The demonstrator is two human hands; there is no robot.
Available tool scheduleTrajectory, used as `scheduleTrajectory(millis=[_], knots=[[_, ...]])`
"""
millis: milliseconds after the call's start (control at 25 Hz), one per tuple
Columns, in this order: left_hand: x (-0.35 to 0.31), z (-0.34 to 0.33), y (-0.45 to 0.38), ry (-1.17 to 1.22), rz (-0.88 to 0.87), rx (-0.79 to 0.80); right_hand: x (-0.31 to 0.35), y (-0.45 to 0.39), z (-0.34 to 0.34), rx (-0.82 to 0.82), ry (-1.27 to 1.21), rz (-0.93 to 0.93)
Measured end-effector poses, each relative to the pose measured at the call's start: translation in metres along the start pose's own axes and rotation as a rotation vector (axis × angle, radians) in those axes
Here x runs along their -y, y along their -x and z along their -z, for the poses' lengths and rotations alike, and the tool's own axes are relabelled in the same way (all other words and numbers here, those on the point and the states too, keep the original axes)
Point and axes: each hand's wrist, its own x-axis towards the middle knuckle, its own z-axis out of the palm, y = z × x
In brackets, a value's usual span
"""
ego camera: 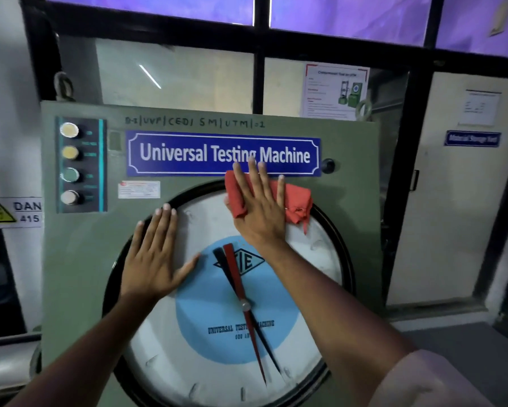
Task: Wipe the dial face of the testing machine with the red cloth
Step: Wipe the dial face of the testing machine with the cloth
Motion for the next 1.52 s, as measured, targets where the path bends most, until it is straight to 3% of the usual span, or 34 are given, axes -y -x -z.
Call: scheduleTrajectory(millis=[80,200,320,440,640,880,1080,1160,1520], knots=[[0.001,0.0,0.001,-0.001,-0.104,0.001,-0.029,0.018,0.002,-0.014,0.03,-0.205],[-0.004,0.003,0.0,-0.011,-0.09,-0.002,-0.065,0.062,0.005,-0.02,0.027,-0.48],[-0.006,0.006,-0.002,-0.011,-0.067,-0.003,-0.078,0.085,0.008,-0.006,-0.013,-0.649],[-0.004,0.005,-0.002,0.005,-0.026,0.014,-0.06,0.05,0.013,0.01,-0.13,-0.763],[-0.001,-0.001,-0.001,0.013,-0.028,0.021,0.011,-0.018,0.013,0.04,-0.158,-0.482],[0.001,-0.005,0.001,0.002,-0.016,-0.024,0.075,-0.028,0.006,0.063,-0.13,-0.107],[0.003,-0.005,0.004,0.007,-0.015,-0.019,0.059,-0.029,0.006,0.068,-0.064,0.182],[0.003,-0.005,0.004,0.024,-0.007,0.009,0.039,-0.03,0.011,0.049,-0.115,0.13],[-0.003,0.003,0.003,0.063,0.022,0.075,-0.075,0.039,0.019,0.02,-0.101,-0.534]])
